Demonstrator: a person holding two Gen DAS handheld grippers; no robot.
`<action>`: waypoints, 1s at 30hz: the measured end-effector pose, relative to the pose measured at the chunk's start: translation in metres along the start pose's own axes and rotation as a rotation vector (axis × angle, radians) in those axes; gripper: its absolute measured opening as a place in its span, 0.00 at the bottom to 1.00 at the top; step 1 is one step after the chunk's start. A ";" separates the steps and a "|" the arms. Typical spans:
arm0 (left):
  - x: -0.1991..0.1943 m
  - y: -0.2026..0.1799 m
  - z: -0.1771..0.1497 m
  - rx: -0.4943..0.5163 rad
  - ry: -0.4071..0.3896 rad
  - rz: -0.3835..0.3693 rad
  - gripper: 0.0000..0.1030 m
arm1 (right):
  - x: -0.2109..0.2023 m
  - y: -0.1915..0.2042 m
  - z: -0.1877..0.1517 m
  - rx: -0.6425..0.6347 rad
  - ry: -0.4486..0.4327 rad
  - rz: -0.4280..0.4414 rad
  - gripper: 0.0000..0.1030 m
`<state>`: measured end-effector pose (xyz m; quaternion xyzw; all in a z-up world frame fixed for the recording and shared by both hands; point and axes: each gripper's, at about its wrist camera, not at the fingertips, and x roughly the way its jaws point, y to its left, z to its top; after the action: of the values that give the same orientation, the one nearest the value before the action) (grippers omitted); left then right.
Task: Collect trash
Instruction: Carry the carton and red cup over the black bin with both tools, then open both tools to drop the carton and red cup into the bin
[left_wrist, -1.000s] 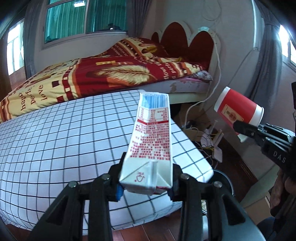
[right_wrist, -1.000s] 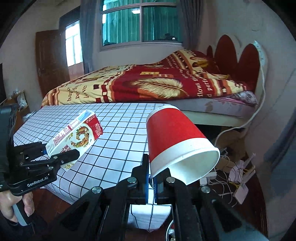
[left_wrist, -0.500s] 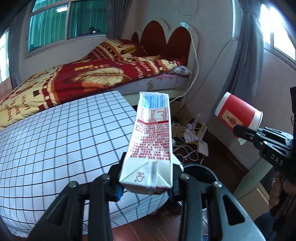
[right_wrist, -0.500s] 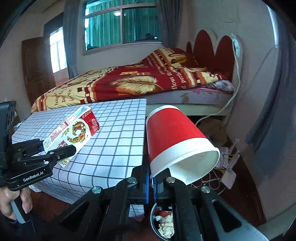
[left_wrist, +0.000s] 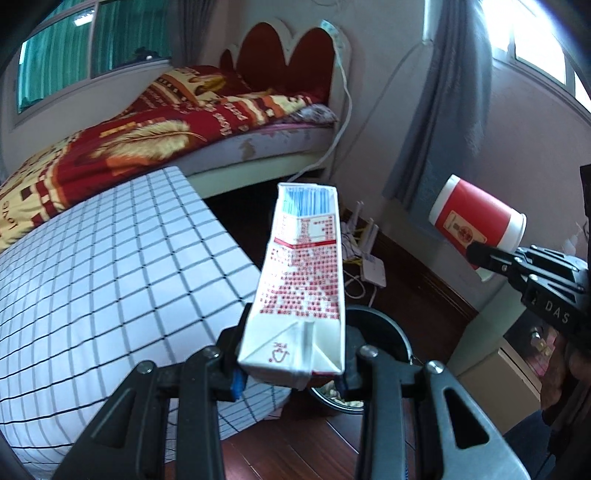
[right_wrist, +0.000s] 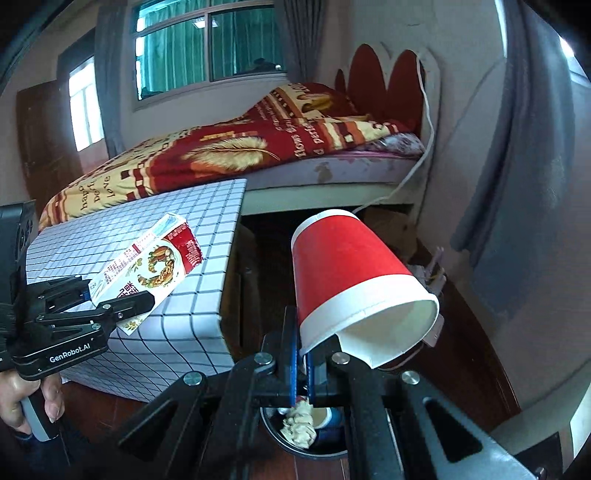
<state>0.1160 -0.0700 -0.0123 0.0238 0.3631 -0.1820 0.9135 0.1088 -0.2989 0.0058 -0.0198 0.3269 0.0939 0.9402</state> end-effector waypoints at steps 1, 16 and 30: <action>0.003 -0.004 -0.001 0.005 0.007 -0.006 0.36 | -0.001 -0.005 -0.004 0.004 0.004 -0.005 0.04; 0.070 -0.059 -0.033 0.060 0.153 -0.075 0.35 | 0.031 -0.055 -0.065 0.053 0.134 -0.016 0.04; 0.146 -0.070 -0.076 0.046 0.371 -0.122 0.36 | 0.112 -0.063 -0.121 -0.046 0.350 0.037 0.04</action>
<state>0.1399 -0.1681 -0.1604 0.0558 0.5215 -0.2378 0.8175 0.1330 -0.3541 -0.1606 -0.0514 0.4835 0.1138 0.8664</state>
